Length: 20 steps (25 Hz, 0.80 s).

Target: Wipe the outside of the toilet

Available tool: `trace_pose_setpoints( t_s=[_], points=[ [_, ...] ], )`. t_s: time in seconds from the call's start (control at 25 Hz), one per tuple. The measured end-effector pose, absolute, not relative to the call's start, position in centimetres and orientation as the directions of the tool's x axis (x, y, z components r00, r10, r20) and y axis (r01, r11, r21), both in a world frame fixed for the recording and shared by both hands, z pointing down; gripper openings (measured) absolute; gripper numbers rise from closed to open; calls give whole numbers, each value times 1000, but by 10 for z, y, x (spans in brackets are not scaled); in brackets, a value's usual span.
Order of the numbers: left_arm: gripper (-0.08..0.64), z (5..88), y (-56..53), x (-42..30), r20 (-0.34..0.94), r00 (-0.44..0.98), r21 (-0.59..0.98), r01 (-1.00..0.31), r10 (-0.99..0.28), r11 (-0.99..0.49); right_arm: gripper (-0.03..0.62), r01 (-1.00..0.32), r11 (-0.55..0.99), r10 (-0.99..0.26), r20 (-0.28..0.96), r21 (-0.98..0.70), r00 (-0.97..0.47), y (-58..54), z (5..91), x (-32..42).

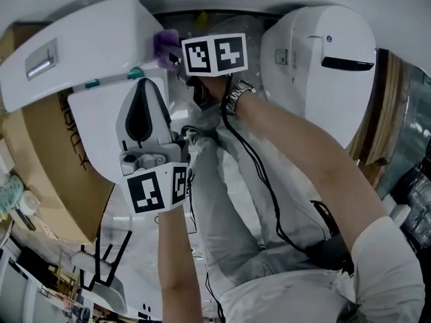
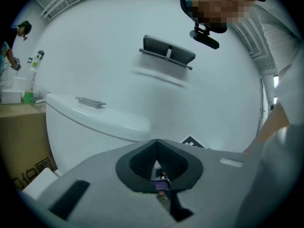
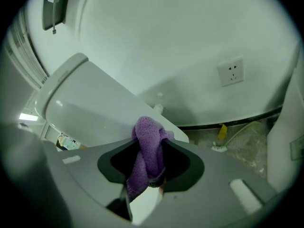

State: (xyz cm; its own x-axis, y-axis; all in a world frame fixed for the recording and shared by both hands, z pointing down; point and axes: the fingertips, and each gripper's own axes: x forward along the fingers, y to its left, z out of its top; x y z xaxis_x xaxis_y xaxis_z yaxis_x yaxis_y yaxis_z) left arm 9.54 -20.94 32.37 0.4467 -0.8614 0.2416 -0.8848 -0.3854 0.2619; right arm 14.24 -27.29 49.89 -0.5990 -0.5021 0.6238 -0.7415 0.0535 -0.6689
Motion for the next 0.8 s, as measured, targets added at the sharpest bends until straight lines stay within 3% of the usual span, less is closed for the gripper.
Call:
trace_pose_setpoints(
  t_s=[0.8],
  points=[
    [5, 251, -185, 83, 182, 531, 293, -833, -827, -470, 152, -756, 99, -602, 566, -647, -564, -262, 354, 144]
  ],
)
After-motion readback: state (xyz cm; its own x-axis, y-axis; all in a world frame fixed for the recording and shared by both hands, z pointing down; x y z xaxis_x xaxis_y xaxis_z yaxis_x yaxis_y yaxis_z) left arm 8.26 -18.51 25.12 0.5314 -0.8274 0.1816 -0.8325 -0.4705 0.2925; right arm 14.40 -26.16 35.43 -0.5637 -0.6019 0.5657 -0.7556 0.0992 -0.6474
